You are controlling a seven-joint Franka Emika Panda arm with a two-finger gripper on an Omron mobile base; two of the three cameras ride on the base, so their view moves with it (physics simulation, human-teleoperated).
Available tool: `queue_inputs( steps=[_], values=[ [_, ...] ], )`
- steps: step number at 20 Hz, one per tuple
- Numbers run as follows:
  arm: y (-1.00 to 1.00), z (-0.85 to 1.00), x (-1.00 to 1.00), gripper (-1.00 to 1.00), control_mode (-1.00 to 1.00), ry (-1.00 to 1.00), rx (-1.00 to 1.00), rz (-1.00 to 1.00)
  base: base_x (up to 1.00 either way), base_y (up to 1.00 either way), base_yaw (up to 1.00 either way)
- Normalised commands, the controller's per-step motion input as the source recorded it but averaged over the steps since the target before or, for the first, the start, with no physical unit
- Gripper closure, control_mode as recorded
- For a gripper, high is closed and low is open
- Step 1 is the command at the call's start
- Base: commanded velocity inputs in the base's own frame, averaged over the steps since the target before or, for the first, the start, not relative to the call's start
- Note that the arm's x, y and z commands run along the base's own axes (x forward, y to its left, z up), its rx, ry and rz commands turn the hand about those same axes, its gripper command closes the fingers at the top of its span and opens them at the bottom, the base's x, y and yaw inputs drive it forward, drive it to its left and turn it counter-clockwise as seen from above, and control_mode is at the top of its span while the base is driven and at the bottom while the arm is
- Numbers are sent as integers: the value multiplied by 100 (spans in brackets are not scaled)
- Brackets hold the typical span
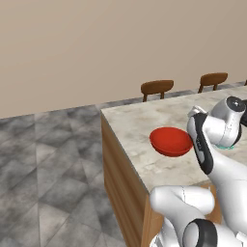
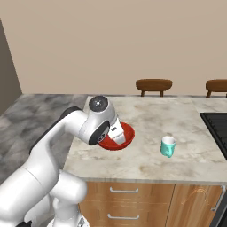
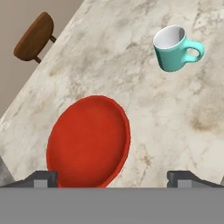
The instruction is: Clear the mugs and bowl far away from the sink.
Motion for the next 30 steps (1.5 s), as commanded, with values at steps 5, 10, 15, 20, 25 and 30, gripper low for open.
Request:
queue_inputs(
  steps=[5, 10, 15, 20, 25, 30],
  values=[
    [0, 0, 0, -100, -100, 0, 0, 0, 0, 0, 0],
    [0, 0, -5, -100, -100, -1, 0, 0, 0, 0, 0],
    [0, 0, -9, -100, 100, -5, 0, -4, -14, 0, -14],
    [0, 0, 0, -100, 100, 0, 0, 0, -59, 0, -78],
    [0, 0, 0, -100, 100, 0, 0, 0, -41, 8, -98],
    [0, 0, 0, -100, 100, 0, 0, 0, -30, 9, -100]
  ],
)
